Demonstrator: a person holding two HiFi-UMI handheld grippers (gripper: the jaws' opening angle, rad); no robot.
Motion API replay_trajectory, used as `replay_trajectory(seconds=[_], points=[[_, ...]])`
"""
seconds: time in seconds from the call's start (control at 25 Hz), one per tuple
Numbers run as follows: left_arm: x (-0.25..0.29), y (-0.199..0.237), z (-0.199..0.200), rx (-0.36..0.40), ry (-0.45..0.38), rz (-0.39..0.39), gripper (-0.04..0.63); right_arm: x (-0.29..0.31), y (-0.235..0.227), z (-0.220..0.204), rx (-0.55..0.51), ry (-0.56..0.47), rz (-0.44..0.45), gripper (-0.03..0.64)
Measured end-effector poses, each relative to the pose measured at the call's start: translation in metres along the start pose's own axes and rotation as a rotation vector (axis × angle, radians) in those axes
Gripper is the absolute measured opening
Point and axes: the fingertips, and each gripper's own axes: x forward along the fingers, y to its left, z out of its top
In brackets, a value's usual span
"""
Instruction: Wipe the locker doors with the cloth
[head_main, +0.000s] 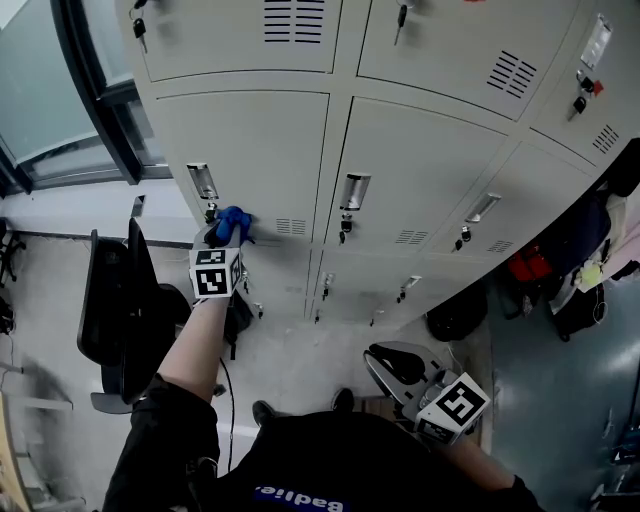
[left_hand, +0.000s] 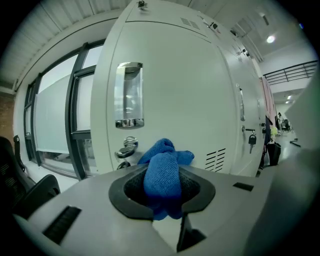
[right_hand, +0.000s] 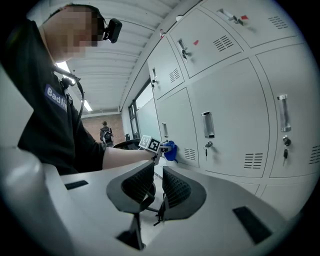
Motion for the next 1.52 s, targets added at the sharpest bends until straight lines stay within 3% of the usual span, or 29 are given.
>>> replay_trajectory(seconds=[0.56, 0.84, 0.96, 1.32, 1.52], points=[[0.02, -0.129, 0.022, 0.077, -0.028, -0.211, 0.104, -0.024, -0.023, -0.004, 0.027, -0.015, -0.028, 0.048], [0.015, -0.159, 0.022, 0.144, -0.034, -0.283, 0.104, -0.024, -0.021, -0.006, 0.03, -0.011, -0.017, 0.048], [0.004, -0.137, 0.003, 0.168, -0.007, -0.262, 0.104, -0.017, -0.015, -0.008, 0.027, 0.003, -0.001, 0.048], [-0.013, -0.004, -0.051, 0.121, 0.082, -0.055, 0.104, 0.01, 0.0, -0.026, 0.006, 0.076, 0.041, 0.048], [-0.01, 0.037, -0.072, 0.114, 0.123, -0.005, 0.104, 0.018, 0.006, -0.023, -0.02, 0.081, 0.048, 0.048]])
